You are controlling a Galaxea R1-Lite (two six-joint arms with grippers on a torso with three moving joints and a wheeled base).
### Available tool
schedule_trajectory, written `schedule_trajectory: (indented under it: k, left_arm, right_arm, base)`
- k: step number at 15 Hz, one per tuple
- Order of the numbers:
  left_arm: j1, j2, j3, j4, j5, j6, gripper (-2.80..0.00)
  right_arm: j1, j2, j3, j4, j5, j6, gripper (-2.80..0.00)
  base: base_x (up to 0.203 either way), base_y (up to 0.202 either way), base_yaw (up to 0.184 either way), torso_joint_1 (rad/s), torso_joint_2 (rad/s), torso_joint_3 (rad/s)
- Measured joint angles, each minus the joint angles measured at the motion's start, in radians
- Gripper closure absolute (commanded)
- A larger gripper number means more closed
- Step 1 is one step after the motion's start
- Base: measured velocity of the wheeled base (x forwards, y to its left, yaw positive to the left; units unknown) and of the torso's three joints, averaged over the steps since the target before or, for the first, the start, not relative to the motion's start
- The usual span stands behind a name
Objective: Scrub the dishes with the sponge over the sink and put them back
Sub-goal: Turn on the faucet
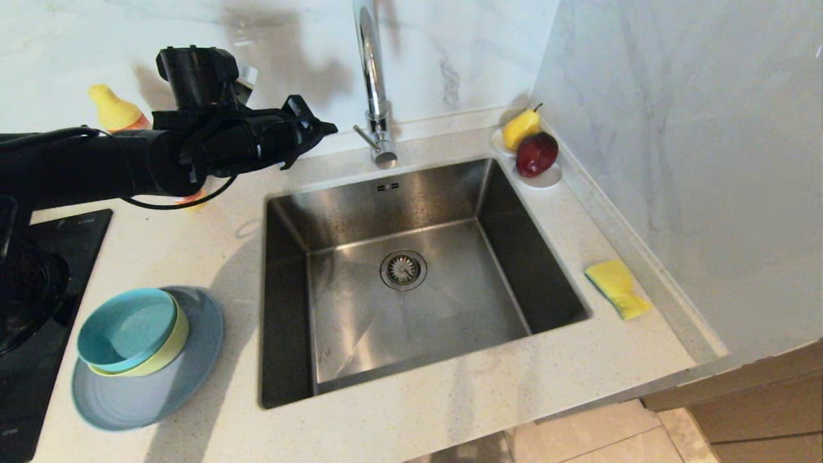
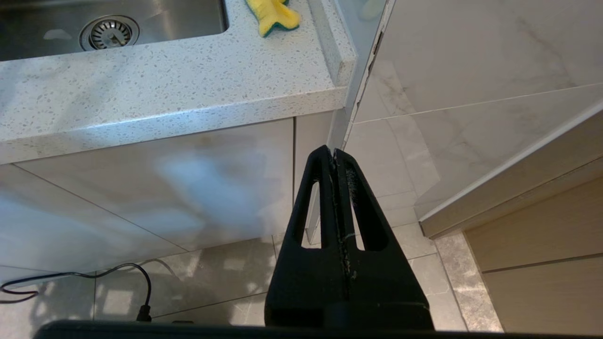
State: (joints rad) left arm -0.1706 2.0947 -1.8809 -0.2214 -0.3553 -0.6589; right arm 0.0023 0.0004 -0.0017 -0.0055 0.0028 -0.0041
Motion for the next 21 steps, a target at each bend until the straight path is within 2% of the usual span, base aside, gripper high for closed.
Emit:
schedule_trajectory:
  k: [7,21]
  left_arm:
    - [0.000,0.054,0.000,-0.182,0.023,0.000,0.00]
    - [-0.036,0.106,0.000,-0.281,0.022,0.005,0.00]
  right_arm:
    - [0.000,0.000,0.000,0.000,0.000,0.000,0.00]
    - [0.000,0.000,0.000,0.000,0.000,0.000,0.00]
  base:
    - [0.000,0.000,0.000,0.000,0.00,0.000]
    - [0.000,0.000,0.000,0.000,0.00,0.000]
